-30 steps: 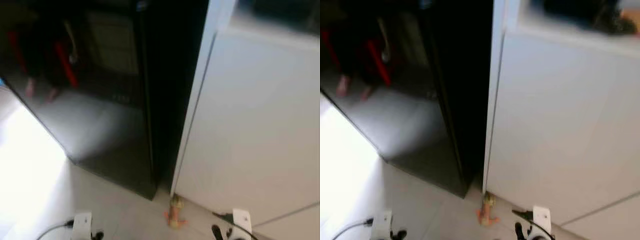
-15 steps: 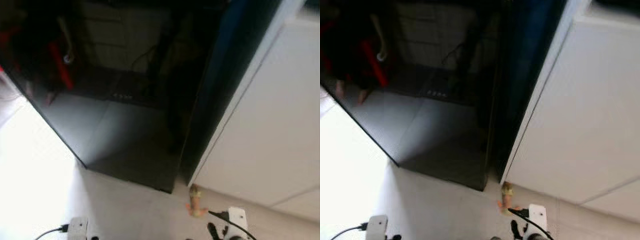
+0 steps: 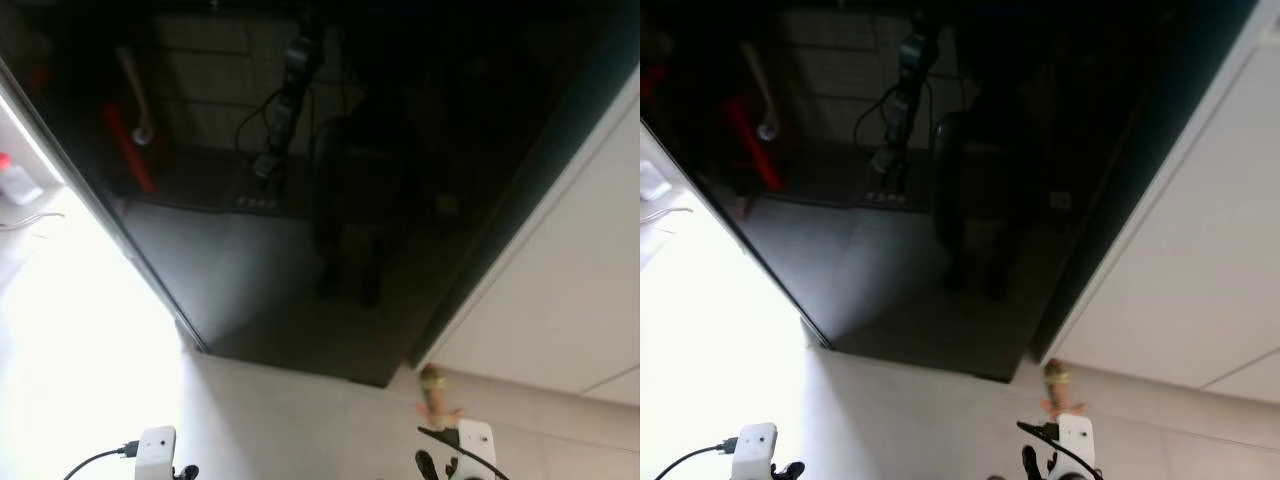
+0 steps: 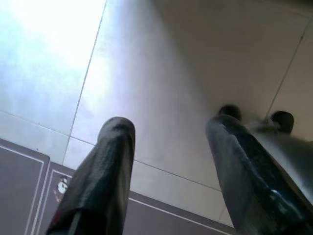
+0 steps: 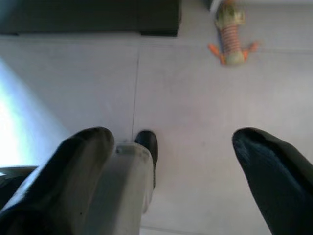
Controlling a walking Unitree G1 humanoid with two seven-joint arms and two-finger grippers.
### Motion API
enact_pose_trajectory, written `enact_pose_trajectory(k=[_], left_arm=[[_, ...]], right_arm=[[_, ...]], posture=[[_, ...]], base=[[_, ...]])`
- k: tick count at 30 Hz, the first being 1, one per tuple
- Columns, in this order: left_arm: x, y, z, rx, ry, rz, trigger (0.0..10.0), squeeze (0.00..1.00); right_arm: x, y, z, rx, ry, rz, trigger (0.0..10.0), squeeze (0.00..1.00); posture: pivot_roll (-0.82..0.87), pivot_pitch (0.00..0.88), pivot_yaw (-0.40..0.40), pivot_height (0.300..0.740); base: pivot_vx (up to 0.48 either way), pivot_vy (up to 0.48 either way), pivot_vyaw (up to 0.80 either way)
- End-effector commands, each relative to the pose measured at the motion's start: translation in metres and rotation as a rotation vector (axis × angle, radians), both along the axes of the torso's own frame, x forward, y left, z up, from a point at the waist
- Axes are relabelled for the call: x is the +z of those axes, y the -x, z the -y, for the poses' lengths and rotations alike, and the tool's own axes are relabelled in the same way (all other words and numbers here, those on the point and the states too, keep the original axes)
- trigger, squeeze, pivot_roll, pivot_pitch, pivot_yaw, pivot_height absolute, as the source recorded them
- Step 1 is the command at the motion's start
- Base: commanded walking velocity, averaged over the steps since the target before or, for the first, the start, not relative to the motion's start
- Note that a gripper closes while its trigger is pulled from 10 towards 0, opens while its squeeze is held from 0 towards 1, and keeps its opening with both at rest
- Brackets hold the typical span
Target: Restocking fridge
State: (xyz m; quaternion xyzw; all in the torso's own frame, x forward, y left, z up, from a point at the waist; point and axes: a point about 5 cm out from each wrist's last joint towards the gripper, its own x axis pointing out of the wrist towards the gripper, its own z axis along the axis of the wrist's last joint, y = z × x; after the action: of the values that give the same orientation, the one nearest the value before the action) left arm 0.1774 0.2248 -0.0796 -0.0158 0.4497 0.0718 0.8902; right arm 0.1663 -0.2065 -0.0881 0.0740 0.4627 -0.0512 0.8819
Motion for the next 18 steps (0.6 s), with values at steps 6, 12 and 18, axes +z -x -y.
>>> enact_pose_trajectory(k=[6, 12, 18], left_arm=[[-0.0010, 0.0041, -0.0052, 0.008, -0.012, -0.021, 10.0, 0.00], [-0.0008, 0.0039, -0.0058, 0.007, -0.013, -0.023, 10.0, 0.00], [-0.0005, 0.0033, -0.0060, 0.002, -0.012, -0.023, 10.0, 0.00]], right_arm=[[-0.0026, 0.0058, -0.0007, -0.004, -0.002, -0.017, 10.0, 0.00], [-0.0026, 0.0057, -0.0012, -0.006, -0.005, -0.016, 10.0, 0.00], [-0.0026, 0.0055, -0.0013, -0.009, -0.005, -0.016, 10.0, 0.00]], posture=[[-0.14, 0.179, 0.013, 0.740], [-0.14, 0.186, 0.016, 0.740], [-0.14, 0.194, 0.019, 0.740]], base=[[0.000, 0.480, 0.00], [0.000, 0.480, 0.00], [0.000, 0.480, 0.00]])
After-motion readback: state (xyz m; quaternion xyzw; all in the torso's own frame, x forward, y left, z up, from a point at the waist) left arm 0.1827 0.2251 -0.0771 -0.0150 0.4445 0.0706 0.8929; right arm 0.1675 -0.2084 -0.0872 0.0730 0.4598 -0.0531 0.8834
